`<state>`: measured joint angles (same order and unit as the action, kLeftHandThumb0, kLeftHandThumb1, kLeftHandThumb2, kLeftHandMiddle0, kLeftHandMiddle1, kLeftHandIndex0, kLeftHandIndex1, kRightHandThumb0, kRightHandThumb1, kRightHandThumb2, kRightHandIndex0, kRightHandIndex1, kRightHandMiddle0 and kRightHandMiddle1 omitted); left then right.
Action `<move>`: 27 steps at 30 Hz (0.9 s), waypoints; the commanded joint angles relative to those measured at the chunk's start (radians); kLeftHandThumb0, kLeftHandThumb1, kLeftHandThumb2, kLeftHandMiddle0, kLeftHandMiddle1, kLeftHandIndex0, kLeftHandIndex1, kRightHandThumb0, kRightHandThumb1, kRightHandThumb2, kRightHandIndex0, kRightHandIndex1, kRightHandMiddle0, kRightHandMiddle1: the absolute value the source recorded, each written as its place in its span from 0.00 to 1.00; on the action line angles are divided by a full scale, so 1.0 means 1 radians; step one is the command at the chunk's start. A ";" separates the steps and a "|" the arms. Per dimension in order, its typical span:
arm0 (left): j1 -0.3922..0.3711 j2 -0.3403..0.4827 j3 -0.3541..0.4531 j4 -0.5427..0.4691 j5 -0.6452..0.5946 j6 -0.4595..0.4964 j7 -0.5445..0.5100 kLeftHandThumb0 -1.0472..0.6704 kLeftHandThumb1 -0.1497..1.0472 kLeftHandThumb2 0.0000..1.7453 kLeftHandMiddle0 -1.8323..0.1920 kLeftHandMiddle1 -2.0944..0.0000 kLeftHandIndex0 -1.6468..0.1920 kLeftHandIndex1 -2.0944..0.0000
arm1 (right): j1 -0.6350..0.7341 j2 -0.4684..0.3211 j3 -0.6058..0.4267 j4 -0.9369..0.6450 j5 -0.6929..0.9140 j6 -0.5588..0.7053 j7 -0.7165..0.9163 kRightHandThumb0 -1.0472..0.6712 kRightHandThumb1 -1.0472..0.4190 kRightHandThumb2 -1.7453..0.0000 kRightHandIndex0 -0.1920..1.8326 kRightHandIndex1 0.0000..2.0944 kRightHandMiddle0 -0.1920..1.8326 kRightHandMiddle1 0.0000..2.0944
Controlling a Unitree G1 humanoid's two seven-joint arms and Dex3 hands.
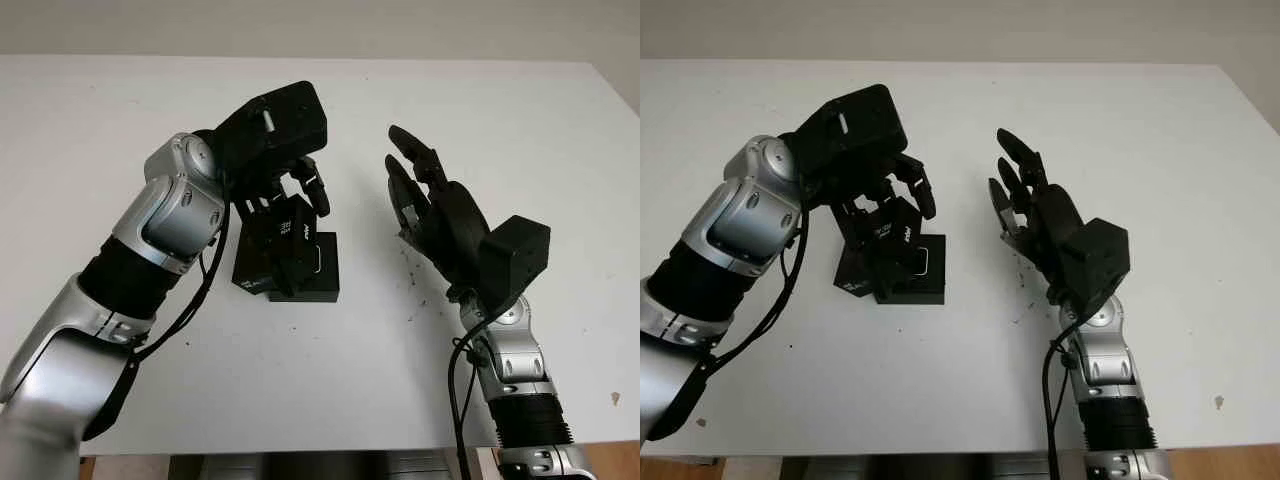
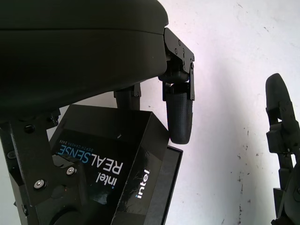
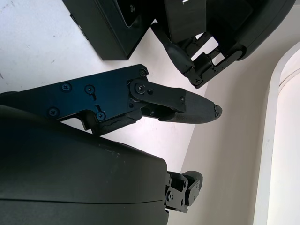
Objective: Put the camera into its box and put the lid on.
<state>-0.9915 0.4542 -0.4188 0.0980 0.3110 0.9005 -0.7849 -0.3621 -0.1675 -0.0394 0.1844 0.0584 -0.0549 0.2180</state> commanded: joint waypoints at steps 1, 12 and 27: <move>-0.007 0.003 -0.010 -0.012 -0.009 0.005 -0.008 0.43 1.00 0.06 0.59 0.11 0.66 0.17 | 0.005 0.005 0.001 -0.011 0.002 -0.007 -0.003 0.23 0.00 0.66 0.11 0.02 0.00 0.25; 0.028 -0.024 -0.010 -0.014 -0.027 -0.032 0.048 0.42 1.00 0.05 0.56 0.12 0.67 0.15 | 0.012 0.008 0.000 -0.008 0.006 -0.006 -0.003 0.23 0.00 0.67 0.12 0.03 0.00 0.24; 0.043 -0.057 -0.027 -0.019 -0.021 -0.121 0.066 0.42 1.00 0.05 0.51 0.10 0.65 0.12 | 0.020 0.013 0.001 -0.014 0.006 0.001 -0.005 0.23 0.00 0.68 0.12 0.03 0.00 0.24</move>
<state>-0.9627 0.4109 -0.4415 0.0911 0.2971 0.7895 -0.7176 -0.3531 -0.1562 -0.0394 0.1843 0.0604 -0.0544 0.2125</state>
